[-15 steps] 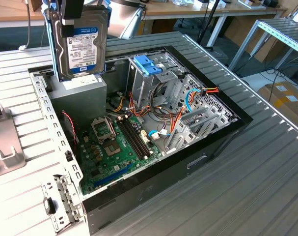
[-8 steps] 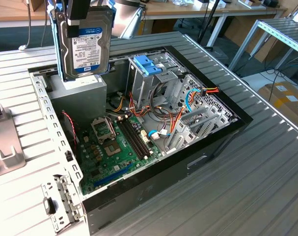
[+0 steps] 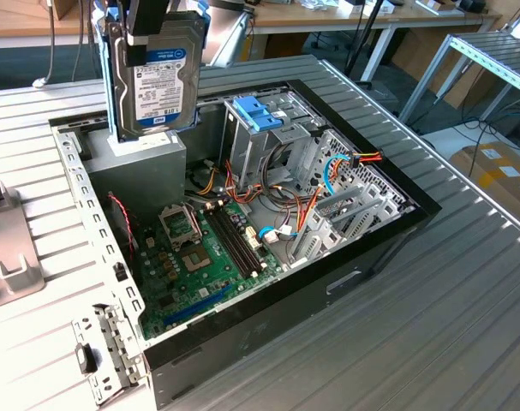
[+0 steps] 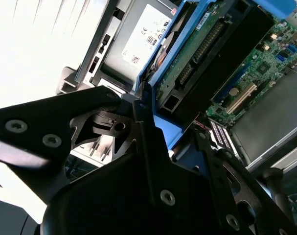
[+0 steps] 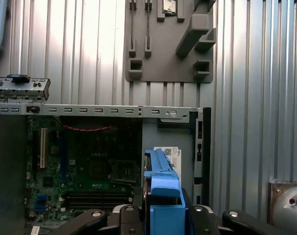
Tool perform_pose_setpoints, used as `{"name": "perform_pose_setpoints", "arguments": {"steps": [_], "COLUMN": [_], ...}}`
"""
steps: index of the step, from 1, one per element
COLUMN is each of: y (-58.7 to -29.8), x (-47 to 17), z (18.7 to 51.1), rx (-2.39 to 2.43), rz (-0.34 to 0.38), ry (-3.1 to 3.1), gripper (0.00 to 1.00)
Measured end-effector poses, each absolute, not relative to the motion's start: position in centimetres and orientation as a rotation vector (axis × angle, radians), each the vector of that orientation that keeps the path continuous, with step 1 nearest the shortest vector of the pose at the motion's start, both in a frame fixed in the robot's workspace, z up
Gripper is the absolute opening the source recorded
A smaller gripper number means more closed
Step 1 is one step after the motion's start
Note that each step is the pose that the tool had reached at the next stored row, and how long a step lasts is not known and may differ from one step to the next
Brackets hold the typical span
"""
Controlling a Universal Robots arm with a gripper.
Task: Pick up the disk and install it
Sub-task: 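Pick up the disk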
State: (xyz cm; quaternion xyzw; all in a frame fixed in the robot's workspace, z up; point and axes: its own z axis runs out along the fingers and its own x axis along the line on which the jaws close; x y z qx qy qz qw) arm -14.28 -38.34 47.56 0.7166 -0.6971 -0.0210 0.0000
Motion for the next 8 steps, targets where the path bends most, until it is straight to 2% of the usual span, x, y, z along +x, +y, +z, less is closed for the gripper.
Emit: {"name": "perform_pose_setpoints", "arguments": {"steps": [8], "y": [-38.86], "x": [-13.51], "z": [47.53], "rx": [2.251], "rz": [-0.066], "ry": [-2.19], "gripper": [0.37]}}
